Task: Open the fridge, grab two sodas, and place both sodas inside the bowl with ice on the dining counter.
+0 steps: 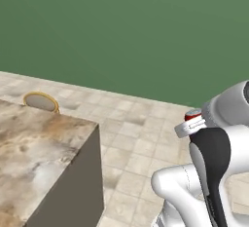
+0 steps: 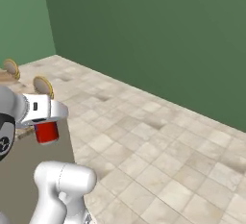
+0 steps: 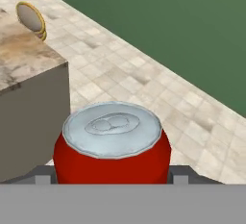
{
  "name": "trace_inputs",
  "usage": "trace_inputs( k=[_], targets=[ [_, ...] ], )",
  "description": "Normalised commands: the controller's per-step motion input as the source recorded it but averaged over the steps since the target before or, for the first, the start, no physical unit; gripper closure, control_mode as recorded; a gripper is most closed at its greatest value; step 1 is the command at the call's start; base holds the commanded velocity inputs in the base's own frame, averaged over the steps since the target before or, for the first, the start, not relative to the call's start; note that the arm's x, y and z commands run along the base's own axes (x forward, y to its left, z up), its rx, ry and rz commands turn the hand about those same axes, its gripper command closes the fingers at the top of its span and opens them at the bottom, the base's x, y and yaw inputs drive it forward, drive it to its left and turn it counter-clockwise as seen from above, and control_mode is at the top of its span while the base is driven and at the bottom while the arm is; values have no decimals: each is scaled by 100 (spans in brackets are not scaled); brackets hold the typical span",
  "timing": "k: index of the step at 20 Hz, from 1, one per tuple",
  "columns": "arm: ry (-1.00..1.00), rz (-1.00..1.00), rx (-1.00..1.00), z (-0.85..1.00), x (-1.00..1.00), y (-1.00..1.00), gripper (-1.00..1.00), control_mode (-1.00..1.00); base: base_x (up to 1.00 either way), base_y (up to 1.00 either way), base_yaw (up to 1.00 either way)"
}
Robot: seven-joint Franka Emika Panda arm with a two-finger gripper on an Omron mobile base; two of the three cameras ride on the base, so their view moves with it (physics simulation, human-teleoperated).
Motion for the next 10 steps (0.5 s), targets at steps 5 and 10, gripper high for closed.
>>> trace_inputs(
  k=[5, 10],
  targets=[
    [0, 0, 0, 0, 0, 0, 100, 100, 97, -98, 0],
    [0, 0, 0, 0, 0, 0, 100, 100, 100, -65, 12]
  ],
)
